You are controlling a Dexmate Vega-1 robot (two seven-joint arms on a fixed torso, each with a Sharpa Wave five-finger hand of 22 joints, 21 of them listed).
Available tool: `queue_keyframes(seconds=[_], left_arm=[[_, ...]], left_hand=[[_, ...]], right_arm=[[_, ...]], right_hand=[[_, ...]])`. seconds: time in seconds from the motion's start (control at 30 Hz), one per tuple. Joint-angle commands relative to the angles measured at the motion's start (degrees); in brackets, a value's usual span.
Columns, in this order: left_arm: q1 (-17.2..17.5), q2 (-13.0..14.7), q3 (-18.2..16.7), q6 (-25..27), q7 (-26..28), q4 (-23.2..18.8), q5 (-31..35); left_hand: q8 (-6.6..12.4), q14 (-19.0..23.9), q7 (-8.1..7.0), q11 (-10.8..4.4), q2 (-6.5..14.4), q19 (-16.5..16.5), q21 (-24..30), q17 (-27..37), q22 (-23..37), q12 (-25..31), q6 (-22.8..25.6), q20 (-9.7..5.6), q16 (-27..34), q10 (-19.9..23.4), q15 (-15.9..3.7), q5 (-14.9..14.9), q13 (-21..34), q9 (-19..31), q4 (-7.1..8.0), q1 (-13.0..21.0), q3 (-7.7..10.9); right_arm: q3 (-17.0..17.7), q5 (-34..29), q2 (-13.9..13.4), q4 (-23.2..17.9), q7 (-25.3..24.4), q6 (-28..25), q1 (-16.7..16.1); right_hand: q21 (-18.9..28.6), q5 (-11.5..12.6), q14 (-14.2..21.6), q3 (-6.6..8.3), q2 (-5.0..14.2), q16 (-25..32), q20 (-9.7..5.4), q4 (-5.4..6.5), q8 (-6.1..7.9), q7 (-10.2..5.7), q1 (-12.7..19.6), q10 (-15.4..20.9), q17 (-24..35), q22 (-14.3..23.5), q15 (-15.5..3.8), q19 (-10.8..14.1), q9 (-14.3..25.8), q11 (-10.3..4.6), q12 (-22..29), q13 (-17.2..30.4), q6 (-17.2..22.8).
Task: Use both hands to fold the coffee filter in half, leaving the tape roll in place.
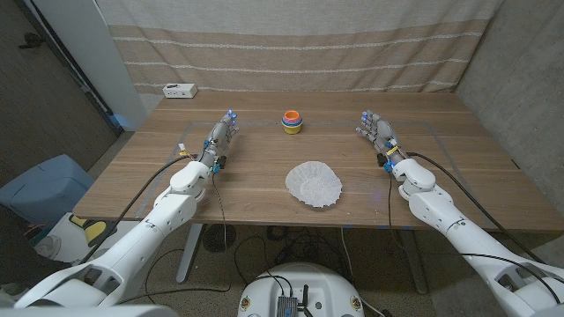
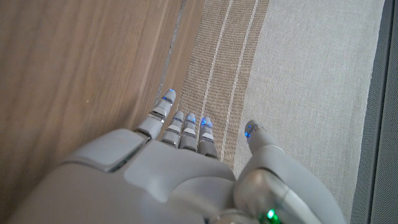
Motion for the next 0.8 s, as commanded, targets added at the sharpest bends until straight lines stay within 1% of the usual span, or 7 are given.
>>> queue_keyframes(seconds=[0.03,0.3,0.4,0.43,0.47,0.6,0.8], left_arm=[[0.64,1.18,0.4,0.14,0.66,-1.5,1.66],[1.03,2.37,0.84,0.67,0.84,-2.9,2.96],[1.27,2.79,0.91,0.85,1.02,-3.56,3.35],[1.38,2.98,0.93,1.11,1.04,-3.89,3.37],[1.49,3.2,0.94,1.5,1.05,-4.27,3.35],[1.9,4.05,1.16,2.17,1.16,-5.43,3.94],[2.85,4.64,1.11,2.41,1.59,-6.93,4.2]], left_hand=[[0.34,-3.27,-0.22,-0.19,1.17,-0.73,0.25,0.04,0.13,0.5,-3.56,-1.79,0.48,-3.46,-3.04,0.3,0.09,0.2,-0.07,0.51,0.36],[0.57,-2.52,-0.09,0.12,1.04,-0.21,0.21,0.0,0.14,0.72,-2.54,-1.57,0.62,-2.7,-2.75,0.25,0.08,0.21,-0.34,0.59,0.34],[0.72,-1.87,0.29,0.74,0.97,0.44,0.23,-0.04,0.14,1.02,-1.62,-1.34,0.68,-1.64,-2.5,0.21,0.08,0.23,-0.59,0.7,0.4],[0.79,-1.29,0.48,1.12,0.72,0.71,0.22,0.02,0.15,1.19,-1.16,-1.06,0.85,-1.01,-2.05,0.14,0.07,0.25,-0.57,0.56,0.26],[0.86,-0.54,0.99,1.78,0.62,1.23,0.24,0.06,0.17,1.42,-0.44,-0.18,0.96,-0.07,-1.23,0.09,0.08,0.27,-0.59,0.46,0.24],[0.91,0.26,2.24,3.26,0.13,1.84,0.07,0.08,0.21,1.6,0.87,0.87,0.84,1.29,0.57,0.0,0.11,0.31,-0.83,0.26,0.13],[0.94,0.69,2.35,3.57,0.02,2.19,0.04,0.1,0.23,1.68,1.46,1.12,0.87,1.87,0.95,-0.03,0.13,0.32,-0.86,0.13,0.08]], right_arm=[[-0.31,-2.72,-0.84,-2.53,-3.02,0.51,-1.69],[-0.99,-6.95,-2.95,-6.16,-6.37,-0.43,-3.28],[-1.25,-8.34,-4.1,-7.86,-7.17,-1.48,-3.84],[-1.37,-8.95,-4.61,-8.6,-7.53,-2.02,-4.04],[-1.45,-9.44,-5.06,-9.26,-7.78,-2.45,-4.26],[-1.7,-11.29,-6.96,-12.05,-8.76,-4.44,-5.16],[-1.67,-13.43,-9.38,-15.53,-9.89,-6.5,-6.76]], right_hand=[[0.3,0.16,0.55,0.9,1.45,0.29,-0.12,-0.01,0.33,-0.29,1.06,0.83,0.26,0.19,0.08,0.58,0.25,-0.2,0.43,0.08,1.01],[0.38,-0.12,1.43,2.77,1.86,0.44,0.34,-1.23,0.6,-0.58,3.52,1.78,0.14,0.22,0.11,1.28,0.28,-0.08,0.56,0.08,2.49],[0.35,-0.2,1.76,3.34,1.94,0.5,0.52,-1.6,0.59,-0.75,4.26,1.88,0.12,0.23,0.22,1.33,0.29,-0.07,0.54,0.08,2.71],[0.34,-0.25,1.84,3.57,1.96,0.52,0.62,-1.76,0.66,-0.95,4.57,1.94,0.12,0.24,0.28,1.36,0.29,-0.09,0.53,0.08,2.99],[0.32,-0.29,1.88,3.7,1.95,0.52,0.61,-1.85,0.64,-0.99,4.75,1.96,0.12,0.24,0.28,1.34,0.3,0.08,0.52,0.08,3.02],[0.3,-0.4,2.0,4.03,1.9,0.55,0.91,-2.08,0.69,-1.15,5.23,2.12,0.15,0.25,0.29,1.36,0.31,-0.06,0.54,0.09,3.38],[0.3,-0.58,2.52,4.41,1.84,0.75,1.07,-2.31,0.73,-1.61,5.82,2.44,0.23,0.27,0.31,1.49,0.32,-0.21,0.58,0.1,3.84]])
